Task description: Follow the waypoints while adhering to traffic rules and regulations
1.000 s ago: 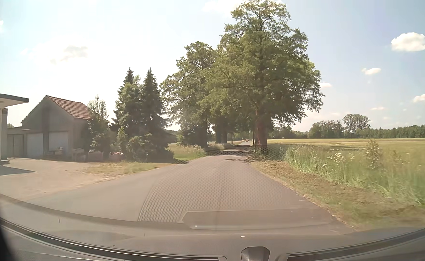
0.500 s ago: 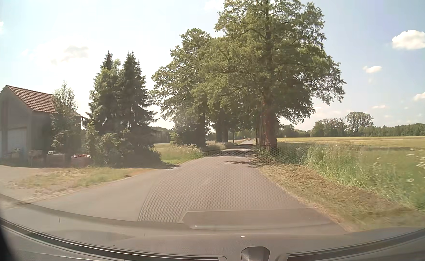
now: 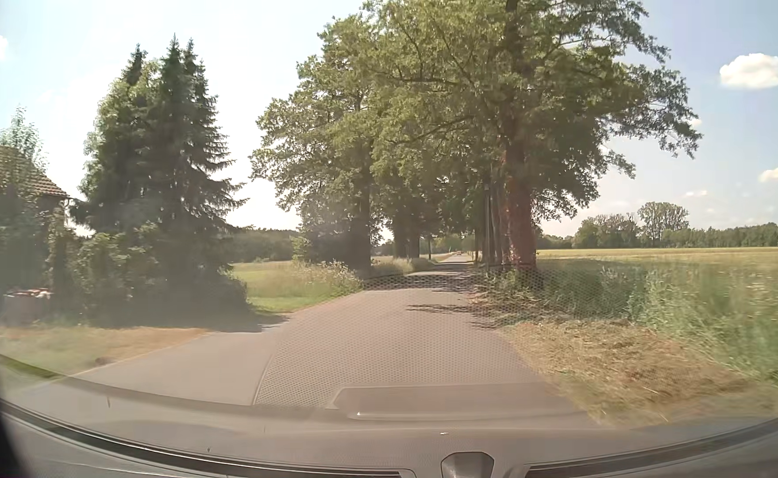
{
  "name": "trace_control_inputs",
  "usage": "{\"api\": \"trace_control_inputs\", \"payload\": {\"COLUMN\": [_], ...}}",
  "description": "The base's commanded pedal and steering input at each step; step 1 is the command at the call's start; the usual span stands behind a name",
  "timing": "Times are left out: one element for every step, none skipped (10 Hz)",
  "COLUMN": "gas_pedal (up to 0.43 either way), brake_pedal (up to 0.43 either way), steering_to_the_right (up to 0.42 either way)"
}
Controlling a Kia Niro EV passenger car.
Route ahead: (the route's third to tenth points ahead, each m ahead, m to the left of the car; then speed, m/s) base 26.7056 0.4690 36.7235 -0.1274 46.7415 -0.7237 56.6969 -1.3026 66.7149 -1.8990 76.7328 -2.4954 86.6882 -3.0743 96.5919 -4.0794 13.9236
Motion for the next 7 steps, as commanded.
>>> {"api": "trace_control_inputs", "payload": {"gas_pedal": [0.441, 0.441, 0.441, 0.441, 0.441, 0.441, 0.429], "brake_pedal": [0.006, 0.006, 0.006, 0.006, 0.006, 0.006, 0.006], "steering_to_the_right": [0.003, 0.003, 0.004, 0.004, 0.004, 0.004, 0.006]}}
